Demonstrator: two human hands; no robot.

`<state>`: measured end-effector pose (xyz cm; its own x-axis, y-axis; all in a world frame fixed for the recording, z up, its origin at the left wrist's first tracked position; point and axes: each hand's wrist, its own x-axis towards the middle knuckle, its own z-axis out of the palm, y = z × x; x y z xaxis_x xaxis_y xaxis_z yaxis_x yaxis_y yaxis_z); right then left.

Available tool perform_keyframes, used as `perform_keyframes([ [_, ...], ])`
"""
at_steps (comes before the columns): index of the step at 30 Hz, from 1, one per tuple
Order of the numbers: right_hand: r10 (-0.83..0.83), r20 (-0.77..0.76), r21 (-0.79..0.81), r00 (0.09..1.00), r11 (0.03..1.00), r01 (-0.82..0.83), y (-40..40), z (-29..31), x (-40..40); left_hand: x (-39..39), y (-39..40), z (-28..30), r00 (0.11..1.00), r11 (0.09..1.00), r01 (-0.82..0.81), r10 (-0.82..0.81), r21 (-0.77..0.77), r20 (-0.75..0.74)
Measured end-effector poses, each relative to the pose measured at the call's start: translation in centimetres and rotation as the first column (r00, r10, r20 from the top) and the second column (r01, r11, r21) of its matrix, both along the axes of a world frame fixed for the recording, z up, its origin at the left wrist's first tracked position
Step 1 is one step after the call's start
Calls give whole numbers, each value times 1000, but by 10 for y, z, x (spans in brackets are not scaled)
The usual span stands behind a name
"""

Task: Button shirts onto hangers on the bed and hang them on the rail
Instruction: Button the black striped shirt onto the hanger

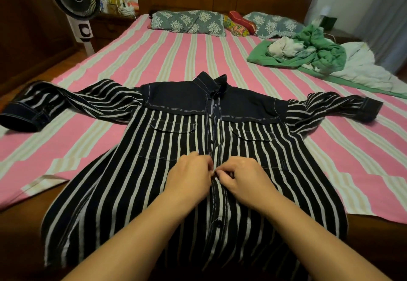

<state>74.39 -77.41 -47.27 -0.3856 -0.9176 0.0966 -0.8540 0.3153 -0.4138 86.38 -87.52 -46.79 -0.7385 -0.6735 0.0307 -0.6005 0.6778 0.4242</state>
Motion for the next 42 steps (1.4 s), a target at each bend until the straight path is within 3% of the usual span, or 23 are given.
perform_keyframes([
  [2, -30, 74, 41, 997, 999, 27, 2, 3, -3, 1, -7, 4, 997, 995, 51, -57, 86, 61],
  [6, -306, -29, 61, 952, 950, 307, -2, 4, 4, 13, -16, 17, 981, 943, 132, -167, 305, 94],
  [10, -335, 117, 319, 935, 904, 284, -16, 25, -6, 22, -17, 19, 955, 925, 217, -267, 311, 129],
  [11, -336, 131, 315, 933, 906, 282, -23, 36, -13, 22, -18, 19, 952, 922, 225, -276, 317, 129],
  [14, -317, 32, 19, 948, 948, 317, -53, 53, -30, 18, -18, 19, 948, 906, 224, -289, 360, 137],
  [15, -293, 55, -9, 955, 956, 294, -64, 52, -32, 17, -18, 20, 946, 902, 227, -294, 368, 136],
  [19, -290, 121, 398, 949, 890, 221, -90, 21, -43, 13, -21, 21, 962, 878, 178, -250, 445, 109],
  [25, -273, 98, 376, 957, 900, 219, -88, 7, -57, -9, -24, 27, 986, 846, -47, -44, 531, 159],
  [27, -303, 137, 335, 943, 910, 244, -91, 3, -55, -33, -39, 33, 983, 849, -156, 82, 505, 164],
  [30, -306, 181, 315, 935, 918, 240, -91, -1, -62, -78, -76, 34, 971, 929, -215, 237, 302, -37],
  [34, -255, 58, 384, 965, 898, 215, -95, 2, -57, -101, -91, 4, 995, 968, 23, -47, 251, 87],
  [36, -200, -71, 372, 977, 904, 212, -97, 2, -51, -96, -96, -10, 999, 957, 39, -46, 288, 16],
  [38, -241, -96, 296, 966, 919, 259, -97, 2, -53, -91, -104, -15, 998, 934, 42, -19, 354, -66],
  [40, -377, -4, 225, 926, 902, 368, -98, 1, -64, -85, -111, -13, 997, 902, 60, -31, 428, -73],
  [42, -504, 253, 229, 826, 860, 455, -97, 0, -79, -79, -119, -7, 994, 835, 104, -74, 540, -76],
])
